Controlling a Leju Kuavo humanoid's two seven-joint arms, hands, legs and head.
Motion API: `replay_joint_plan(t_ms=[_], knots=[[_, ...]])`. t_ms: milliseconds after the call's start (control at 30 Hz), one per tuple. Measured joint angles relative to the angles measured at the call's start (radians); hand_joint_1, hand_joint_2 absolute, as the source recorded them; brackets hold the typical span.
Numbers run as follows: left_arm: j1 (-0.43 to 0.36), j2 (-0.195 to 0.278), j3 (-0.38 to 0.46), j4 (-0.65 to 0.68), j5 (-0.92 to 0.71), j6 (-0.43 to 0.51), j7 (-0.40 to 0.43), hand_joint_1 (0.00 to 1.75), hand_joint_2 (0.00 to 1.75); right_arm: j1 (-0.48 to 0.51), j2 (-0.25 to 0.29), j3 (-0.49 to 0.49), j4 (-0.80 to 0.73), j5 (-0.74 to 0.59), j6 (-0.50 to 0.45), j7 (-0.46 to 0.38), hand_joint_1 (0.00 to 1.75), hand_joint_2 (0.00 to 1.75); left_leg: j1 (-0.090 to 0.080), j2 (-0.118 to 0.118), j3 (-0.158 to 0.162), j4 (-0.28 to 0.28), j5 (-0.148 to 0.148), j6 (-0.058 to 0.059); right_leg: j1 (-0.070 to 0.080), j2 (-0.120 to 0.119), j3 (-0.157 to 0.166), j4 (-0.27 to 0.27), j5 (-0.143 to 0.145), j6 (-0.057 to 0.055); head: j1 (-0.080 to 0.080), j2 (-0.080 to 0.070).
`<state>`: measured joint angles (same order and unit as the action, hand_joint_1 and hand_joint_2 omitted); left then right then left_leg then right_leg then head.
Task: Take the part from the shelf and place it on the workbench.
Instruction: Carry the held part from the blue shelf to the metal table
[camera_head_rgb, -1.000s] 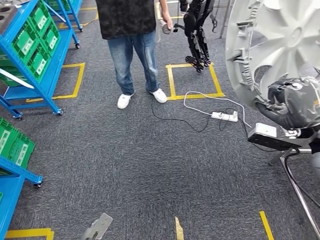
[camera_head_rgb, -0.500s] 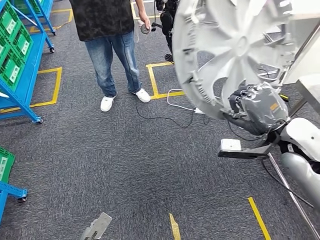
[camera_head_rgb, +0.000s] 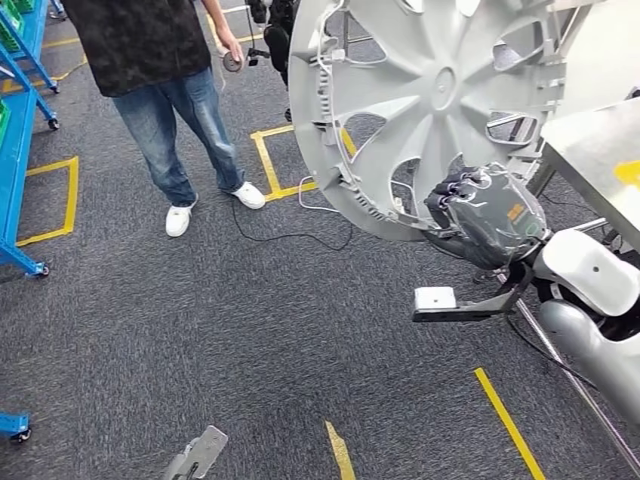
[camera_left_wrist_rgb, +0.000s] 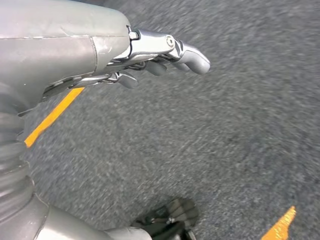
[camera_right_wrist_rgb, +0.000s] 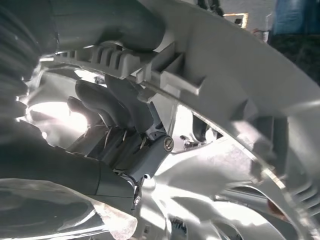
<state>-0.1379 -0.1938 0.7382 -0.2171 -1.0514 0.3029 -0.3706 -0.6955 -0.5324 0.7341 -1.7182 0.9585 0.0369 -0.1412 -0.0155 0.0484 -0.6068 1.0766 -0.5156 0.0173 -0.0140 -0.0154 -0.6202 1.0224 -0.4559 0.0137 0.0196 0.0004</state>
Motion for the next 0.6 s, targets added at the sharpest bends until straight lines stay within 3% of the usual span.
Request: replay_joint_plan(t_ms=[100, 133, 167, 233, 300, 367, 433, 500, 567, 600], knots=[[0.000, 0.000, -0.003, 0.000, -0.004, -0.004, 0.006, 0.00, 1.75, -0.050, 0.035, 0.031, 0.016, -0.003, 0.037, 0.001, 1.75, 1.75, 0.008, -0.036, -0.079, 0.183, -0.089, -0.011, 0.000, 0.028, -0.003, 0.000, 0.004, -0.010, -0.003, 0.000], [0.000, 0.000, -0.005, 0.000, -0.006, -0.006, 0.009, 0.00, 1.75, -0.067, 0.050, 0.045, 0.025, -0.006, 0.050, 0.004, 1.75, 1.75, 0.010, -0.039, -0.099, 0.226, -0.099, -0.012, 0.001, 0.039, -0.004, 0.000, 0.005, -0.012, -0.003, 0.000], [-0.001, 0.000, -0.008, 0.000, -0.009, -0.007, 0.011, 0.00, 1.75, -0.085, 0.066, 0.060, 0.036, -0.009, 0.062, 0.007, 1.75, 1.75, 0.010, -0.040, -0.104, 0.236, -0.091, -0.011, 0.001, 0.050, -0.005, 0.000, 0.005, -0.012, -0.003, 0.000], [-0.005, 0.000, -0.013, 0.000, -0.016, -0.011, 0.015, 0.00, 1.75, -0.118, 0.101, 0.090, 0.060, -0.011, 0.078, 0.017, 1.75, 1.75, 0.011, -0.052, -0.066, 0.146, -0.023, -0.006, 0.001, 0.072, -0.004, 0.000, 0.007, -0.010, -0.003, 0.000], [-0.009, 0.000, -0.019, 0.000, -0.021, -0.014, 0.017, 0.00, 1.75, -0.147, 0.139, 0.120, 0.086, -0.009, 0.083, 0.028, 1.75, 1.75, 0.013, -0.091, -0.011, 0.019, 0.036, 0.000, 0.001, 0.091, -0.007, 0.001, 0.010, -0.005, -0.002, 0.000], [-0.012, 0.000, -0.025, 0.000, -0.025, -0.016, 0.021, 0.00, 1.75, -0.166, 0.176, 0.148, 0.111, -0.008, 0.081, 0.041, 1.75, 1.75, 0.012, -0.114, 0.010, -0.035, 0.045, 0.004, -0.002, 0.107, -0.016, 0.002, 0.017, 0.006, -0.003, 0.000], [-0.016, -0.001, -0.031, 0.000, -0.027, -0.017, 0.025, 0.00, 1.75, -0.175, 0.203, 0.173, 0.132, -0.011, 0.076, 0.053, 1.75, 1.75, 0.012, -0.100, 0.013, -0.049, 0.047, 0.010, -0.006, 0.118, -0.025, -0.001, 0.021, 0.018, -0.004, 0.000], [-0.019, -0.001, -0.036, 0.000, -0.029, -0.017, 0.028, 0.00, 1.75, -0.183, 0.219, 0.195, 0.147, -0.016, 0.069, 0.063, 1.75, 1.75, 0.014, -0.083, 0.017, -0.063, 0.056, 0.022, -0.003, 0.089, -0.045, 0.029, -0.002, 0.024, 0.000, 0.000], [-0.019, -0.002, -0.040, 0.000, -0.031, -0.017, 0.029, 0.00, 1.75, -0.193, 0.231, 0.213, 0.159, -0.019, 0.061, 0.069, 1.75, 1.75, 0.012, -0.065, 0.019, -0.069, 0.061, 0.030, 0.001, 0.043, -0.095, 0.135, -0.059, 0.028, 0.005, 0.000], [-0.018, -0.002, -0.041, 0.000, -0.032, -0.017, 0.029, 0.00, 1.75, -0.196, 0.235, 0.221, 0.164, -0.019, 0.058, 0.070, 1.75, 1.75, 0.011, -0.056, 0.018, -0.068, 0.061, 0.031, 0.001, 0.031, -0.125, 0.202, -0.086, 0.031, 0.006, 0.000]])
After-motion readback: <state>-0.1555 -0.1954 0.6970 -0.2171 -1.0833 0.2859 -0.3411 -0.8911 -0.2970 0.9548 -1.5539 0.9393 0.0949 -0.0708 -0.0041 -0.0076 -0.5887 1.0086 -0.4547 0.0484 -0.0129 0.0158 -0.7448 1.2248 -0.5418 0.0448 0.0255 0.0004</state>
